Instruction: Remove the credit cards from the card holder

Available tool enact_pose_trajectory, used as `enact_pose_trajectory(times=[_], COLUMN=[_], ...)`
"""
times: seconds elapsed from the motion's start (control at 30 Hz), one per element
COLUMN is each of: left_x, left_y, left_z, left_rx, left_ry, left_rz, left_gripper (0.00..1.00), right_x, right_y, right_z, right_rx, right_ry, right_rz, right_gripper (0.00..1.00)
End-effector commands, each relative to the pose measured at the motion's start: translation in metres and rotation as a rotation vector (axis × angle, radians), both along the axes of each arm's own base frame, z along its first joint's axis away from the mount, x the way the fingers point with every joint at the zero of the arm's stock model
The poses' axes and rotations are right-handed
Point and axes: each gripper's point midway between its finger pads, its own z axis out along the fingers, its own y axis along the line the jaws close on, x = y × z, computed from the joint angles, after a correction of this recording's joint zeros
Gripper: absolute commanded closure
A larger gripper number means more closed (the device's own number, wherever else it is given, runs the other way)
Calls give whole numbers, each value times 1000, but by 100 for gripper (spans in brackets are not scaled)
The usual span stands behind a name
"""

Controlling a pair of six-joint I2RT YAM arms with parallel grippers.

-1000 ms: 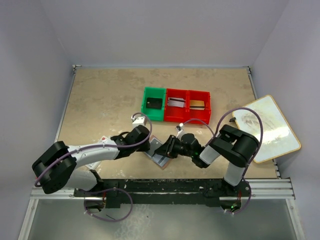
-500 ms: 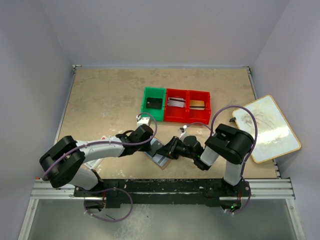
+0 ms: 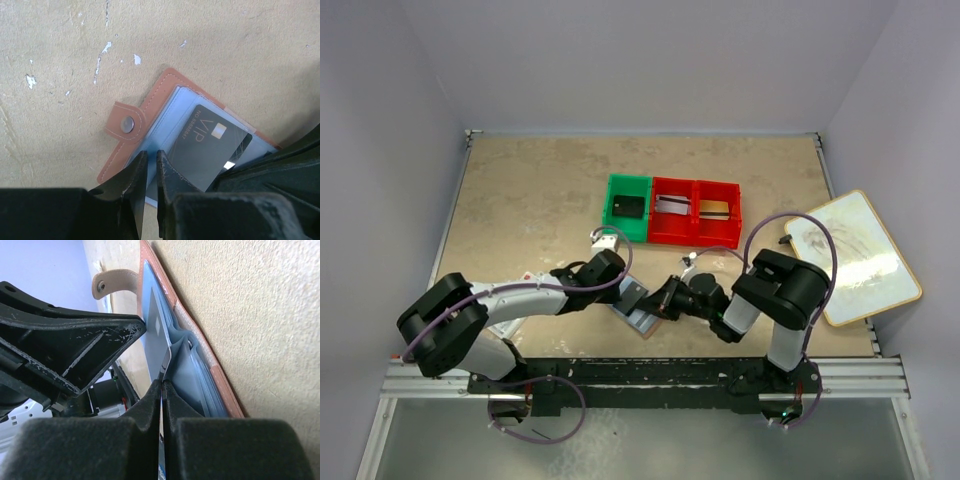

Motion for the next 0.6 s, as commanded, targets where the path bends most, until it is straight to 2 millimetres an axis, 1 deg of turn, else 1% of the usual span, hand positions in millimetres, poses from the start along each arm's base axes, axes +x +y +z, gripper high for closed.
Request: enact_pose_trajectory(times=[0.0,0.23,0.37,0.43,0.5,0.57], left_x=[-8,-6,-5,-2,2,7], left_y=[18,20,17,10,3,-6], left_z=[-12,-11,-6,3,17,36], left_rx=[59,66,49,17,-21,-72], left_ry=[25,20,11,-4,-25,-56], left_rz=[29,39,36,27,27,30], left_gripper=[90,91,90,84,72,68], right_x=[-2,-13,-12,-9,-5,-2], right_y=[-9,-20,-21,-18,-15,-13], right_z=[-1,-3,-5,-4,-3,-2], right_rx=[-34,-34,-34,-29,-28,-23], right_ry=[-14,6,12,9,5,-1], right_rz=[-9,-5,-17,-20,-26,-33], right_gripper=[100,100,100,100,100,100])
